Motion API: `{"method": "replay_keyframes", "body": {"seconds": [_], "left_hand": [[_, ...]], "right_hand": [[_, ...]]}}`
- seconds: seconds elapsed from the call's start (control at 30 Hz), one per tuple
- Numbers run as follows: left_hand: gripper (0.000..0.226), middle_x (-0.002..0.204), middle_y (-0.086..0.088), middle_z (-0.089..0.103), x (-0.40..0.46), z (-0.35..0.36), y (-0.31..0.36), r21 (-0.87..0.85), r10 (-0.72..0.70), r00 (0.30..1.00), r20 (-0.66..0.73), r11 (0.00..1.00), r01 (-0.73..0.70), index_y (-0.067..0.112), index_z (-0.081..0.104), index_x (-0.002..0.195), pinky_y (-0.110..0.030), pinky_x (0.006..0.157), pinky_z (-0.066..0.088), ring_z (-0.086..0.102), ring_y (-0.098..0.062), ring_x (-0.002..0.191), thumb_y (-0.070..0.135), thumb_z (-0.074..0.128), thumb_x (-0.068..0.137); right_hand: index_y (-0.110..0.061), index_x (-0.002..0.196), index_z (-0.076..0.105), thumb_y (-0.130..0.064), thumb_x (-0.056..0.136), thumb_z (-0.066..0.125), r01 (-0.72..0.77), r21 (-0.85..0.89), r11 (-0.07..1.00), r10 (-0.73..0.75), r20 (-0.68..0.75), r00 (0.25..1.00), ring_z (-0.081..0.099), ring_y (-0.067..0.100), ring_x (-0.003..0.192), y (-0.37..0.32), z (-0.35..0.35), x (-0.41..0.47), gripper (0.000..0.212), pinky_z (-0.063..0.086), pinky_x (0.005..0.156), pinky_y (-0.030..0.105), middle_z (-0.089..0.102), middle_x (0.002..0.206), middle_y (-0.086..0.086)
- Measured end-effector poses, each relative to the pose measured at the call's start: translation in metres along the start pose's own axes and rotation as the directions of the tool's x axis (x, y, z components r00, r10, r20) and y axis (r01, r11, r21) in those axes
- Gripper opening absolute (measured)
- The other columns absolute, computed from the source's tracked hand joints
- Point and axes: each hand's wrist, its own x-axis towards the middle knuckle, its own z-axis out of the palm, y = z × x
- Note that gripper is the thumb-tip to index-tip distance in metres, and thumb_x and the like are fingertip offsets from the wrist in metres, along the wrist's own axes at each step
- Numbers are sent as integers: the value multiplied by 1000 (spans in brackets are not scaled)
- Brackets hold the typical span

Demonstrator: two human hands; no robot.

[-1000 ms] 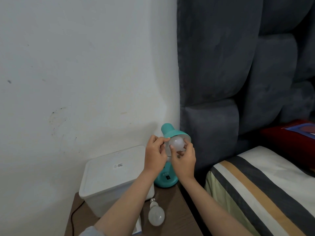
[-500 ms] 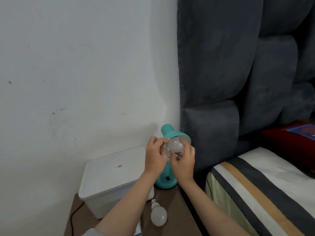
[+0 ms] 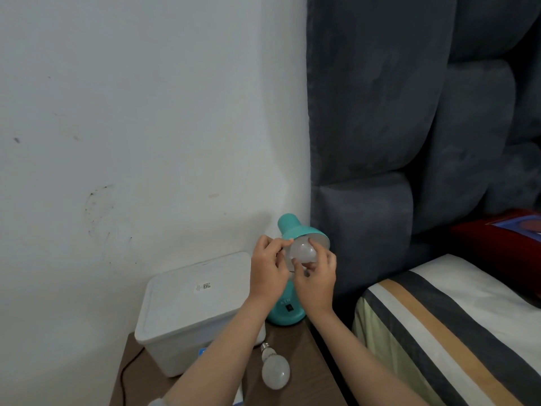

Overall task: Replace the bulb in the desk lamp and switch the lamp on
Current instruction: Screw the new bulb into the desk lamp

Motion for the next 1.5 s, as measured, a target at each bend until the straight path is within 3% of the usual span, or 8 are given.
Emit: {"method": "replay_keyframes", "body": {"seconds": [0.13, 0.23, 0.37, 0.53, 0.73, 1.13, 1.33, 1.5], "left_hand": [[34, 85, -3, 49, 0, 0, 0, -5, -3, 1000, 8, 1000, 3, 15, 67, 94, -32, 66, 52, 57, -17, 77, -12, 52, 79], [36, 84, -6, 50, -2, 0, 0, -20, 3, 1000, -1, 1000, -3, 16, 67, 94, -34, 65, 52, 57, -18, 75, -13, 52, 79], [37, 85, -5, 50, 0, 1, -1, -32, -15, 1000, -7, 999, 15, 16, 67, 94, -34, 65, 52, 58, -17, 76, -14, 52, 78], [37, 84, -5, 50, 0, 3, -4, -12, -7, 1000, -20, 1000, 7, 15, 67, 94, -36, 63, 52, 57, -17, 74, -14, 52, 78], [36, 84, -4, 49, -1, 4, -3, -12, 0, 1000, -18, 1000, 0, 15, 67, 94, -34, 61, 52, 57, -17, 74, -13, 53, 78], [36, 83, -2, 48, 0, 5, -4, -3, 4, 1000, -23, 1000, -4, 17, 67, 94, -37, 62, 53, 55, -14, 71, -13, 54, 79], [35, 83, 4, 48, -1, 4, -3, -13, -1, 999, -45, 1000, 0, 17, 67, 94, -32, 62, 52, 55, -15, 71, -12, 53, 79], [36, 82, 4, 47, -2, 3, -1, -19, -2, 999, -32, 1000, 1, 15, 67, 94, -24, 60, 49, 53, -13, 70, -14, 53, 79]], "right_hand": [[-13, 126, 48, -24, 83, 70, -121, 68, 990, 122, -18, 992, 63, 17, 87, -1, -4, 4, 50, 50, 67, 8, 58, 113, 10], [-15, 126, 46, -33, 81, 72, -157, 81, 984, 159, -19, 987, 65, 19, 91, 0, -3, 6, 55, 54, 71, 16, 60, 113, 9], [-15, 130, 44, -14, 79, 72, -21, 11, 1000, 21, -2, 1000, 58, 20, 101, 2, 0, 0, 58, 57, 82, 33, 43, 124, 8], [-13, 124, 51, -20, 82, 71, -53, -14, 999, 52, -17, 998, 58, 7, 82, 1, -4, 2, 47, 48, 67, 5, 54, 114, 11], [-14, 127, 46, -11, 79, 72, 32, -12, 999, -32, -6, 999, 57, 25, 107, 7, 0, 1, 54, 57, 84, 38, 42, 125, 10], [-15, 124, 52, -10, 79, 73, 20, -20, 1000, -20, 16, 1000, 60, 21, 95, 8, -2, 3, 50, 58, 78, 29, 45, 113, 6], [-18, 123, 48, -30, 80, 72, -67, -8, 998, 67, -5, 998, 63, 24, 88, 9, -2, 9, 51, 59, 73, 40, 55, 112, 11], [-16, 128, 48, -8, 79, 72, 37, -24, 999, -37, 13, 999, 57, 24, 106, 9, 1, 2, 55, 57, 83, 35, 41, 127, 11]]}}
